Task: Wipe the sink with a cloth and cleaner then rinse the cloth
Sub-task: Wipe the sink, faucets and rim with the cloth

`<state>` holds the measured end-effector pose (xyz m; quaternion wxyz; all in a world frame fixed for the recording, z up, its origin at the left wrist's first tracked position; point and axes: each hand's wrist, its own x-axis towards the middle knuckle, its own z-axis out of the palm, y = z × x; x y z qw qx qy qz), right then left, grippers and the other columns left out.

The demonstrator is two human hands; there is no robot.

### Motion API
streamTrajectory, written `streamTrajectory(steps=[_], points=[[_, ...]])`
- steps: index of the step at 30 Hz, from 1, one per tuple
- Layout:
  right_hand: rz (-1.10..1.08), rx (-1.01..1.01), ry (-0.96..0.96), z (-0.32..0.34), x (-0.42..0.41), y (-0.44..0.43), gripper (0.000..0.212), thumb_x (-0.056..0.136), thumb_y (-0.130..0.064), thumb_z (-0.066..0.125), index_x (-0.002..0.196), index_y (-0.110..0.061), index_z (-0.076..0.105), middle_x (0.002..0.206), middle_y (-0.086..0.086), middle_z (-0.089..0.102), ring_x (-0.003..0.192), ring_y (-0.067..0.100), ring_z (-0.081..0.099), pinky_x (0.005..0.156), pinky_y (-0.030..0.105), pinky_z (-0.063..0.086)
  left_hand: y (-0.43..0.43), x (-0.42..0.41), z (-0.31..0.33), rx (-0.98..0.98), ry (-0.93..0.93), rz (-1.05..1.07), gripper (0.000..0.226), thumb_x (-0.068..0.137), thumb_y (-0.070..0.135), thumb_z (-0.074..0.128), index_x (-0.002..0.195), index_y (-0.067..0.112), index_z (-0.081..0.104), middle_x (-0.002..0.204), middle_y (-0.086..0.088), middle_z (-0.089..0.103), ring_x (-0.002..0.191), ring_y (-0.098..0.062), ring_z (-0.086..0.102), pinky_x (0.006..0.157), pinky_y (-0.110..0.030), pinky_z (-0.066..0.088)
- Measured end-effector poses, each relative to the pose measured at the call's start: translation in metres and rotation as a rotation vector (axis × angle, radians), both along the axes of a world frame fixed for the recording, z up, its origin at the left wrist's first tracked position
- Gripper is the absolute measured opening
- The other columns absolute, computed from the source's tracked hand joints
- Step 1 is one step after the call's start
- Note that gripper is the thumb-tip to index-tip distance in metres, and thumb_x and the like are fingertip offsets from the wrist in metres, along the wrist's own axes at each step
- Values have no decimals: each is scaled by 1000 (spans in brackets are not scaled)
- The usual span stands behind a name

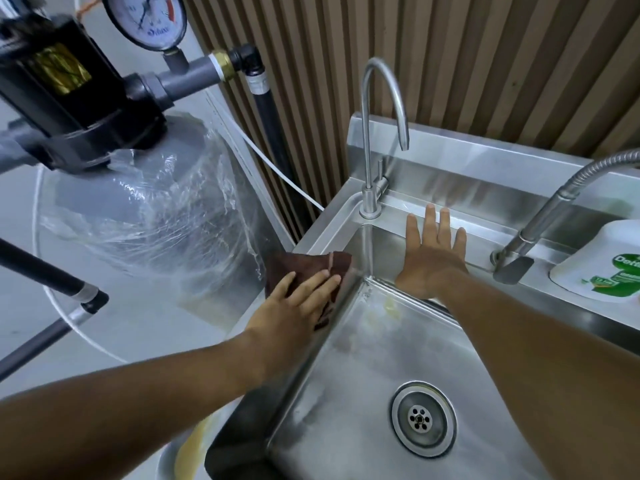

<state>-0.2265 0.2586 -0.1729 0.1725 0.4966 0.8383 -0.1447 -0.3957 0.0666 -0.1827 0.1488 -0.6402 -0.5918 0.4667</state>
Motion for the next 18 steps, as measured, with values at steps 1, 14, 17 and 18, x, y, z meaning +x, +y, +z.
streamTrajectory(steps=[1,14,17,18], points=[[1,-4,0,0,0,-1,109,85,-44,55,155,-17,-24,155,14,-42,143,36,-38,120,58,-10,-18,2,11,-41,-271,88,76,102,30,34,154,20,-21,160,-8,-33,150,-24,-27,123,-52,-3],[-68,37,-26,-12,-7,5,110,84,-47,58,155,-24,-23,158,9,-39,145,31,-37,120,53,-13,107,-20,5,292,-850,349,78,102,57,19,160,12,-7,168,-6,-18,153,-22,-20,124,-52,-1],[-115,7,20,-2,-8,4,97,89,-32,53,158,-24,-14,162,7,-33,149,28,-30,121,53,-11,78,-23,7,268,-871,297,82,101,62,16,160,10,-6,167,-7,-18,153,-22,-20,124,-51,-3],[-165,-9,59,2,-11,0,91,90,-27,50,160,-23,-9,164,7,-28,150,28,-26,121,54,-9,59,-26,7,262,-888,302,83,100,64,15,160,9,-6,167,-7,-18,153,-22,-20,124,-51,-2]])
